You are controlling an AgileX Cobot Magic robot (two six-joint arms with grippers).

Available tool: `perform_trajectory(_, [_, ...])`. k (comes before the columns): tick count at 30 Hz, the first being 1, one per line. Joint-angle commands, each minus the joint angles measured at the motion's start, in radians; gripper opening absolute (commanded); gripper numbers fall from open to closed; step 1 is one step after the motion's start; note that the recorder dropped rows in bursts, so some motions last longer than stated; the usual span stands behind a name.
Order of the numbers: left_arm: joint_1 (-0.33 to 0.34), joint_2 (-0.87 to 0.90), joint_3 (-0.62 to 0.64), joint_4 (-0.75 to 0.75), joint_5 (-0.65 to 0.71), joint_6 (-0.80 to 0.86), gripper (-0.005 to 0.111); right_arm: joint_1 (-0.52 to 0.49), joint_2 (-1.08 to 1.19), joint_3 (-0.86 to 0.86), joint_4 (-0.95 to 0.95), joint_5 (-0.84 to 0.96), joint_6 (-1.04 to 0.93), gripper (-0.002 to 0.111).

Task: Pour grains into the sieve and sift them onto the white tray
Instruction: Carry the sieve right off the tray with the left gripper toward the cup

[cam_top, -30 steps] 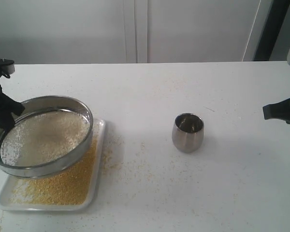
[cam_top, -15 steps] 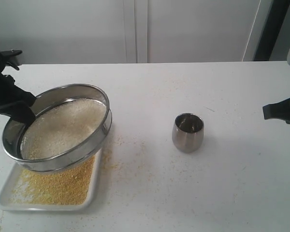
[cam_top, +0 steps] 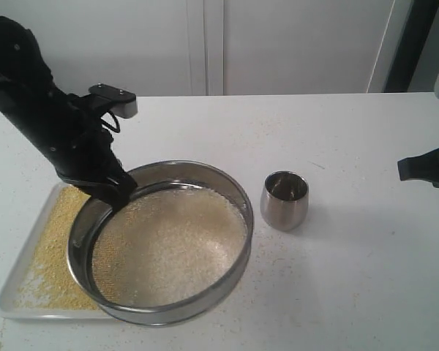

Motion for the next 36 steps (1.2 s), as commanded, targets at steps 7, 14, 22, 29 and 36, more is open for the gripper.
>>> perform_trajectory(7, [-0.135,0.111,-0.005,-0.039,-0.118,-0.093,0.0,-0.004,-0.007,-0.005,0.0,-0.006,-0.003,0.0])
perform_trajectory(14, [-0.173,0.181,-0.007,-0.057,-0.165,-0.109,0.0,-0.004,-0.007,-0.005,0.0,-0.006,-0.003,0.0])
perform_trajectory(22, [-0.175,0.251,-0.084,-0.061,-0.16,-0.112,0.0,-0.004,-0.007,-0.005,0.0,-0.006,-0.003,0.0])
perform_trajectory(29, [-0.175,0.314,-0.121,-0.059,-0.164,-0.112,0.0,-0.004,-0.007,-0.005,0.0,-0.006,-0.003,0.0])
perform_trajectory(36, [-0.175,0.327,-0.121,-0.059,-0.219,-0.112,0.0,-0.004,-0.007,-0.005,0.0,-0.006,-0.003,0.0])
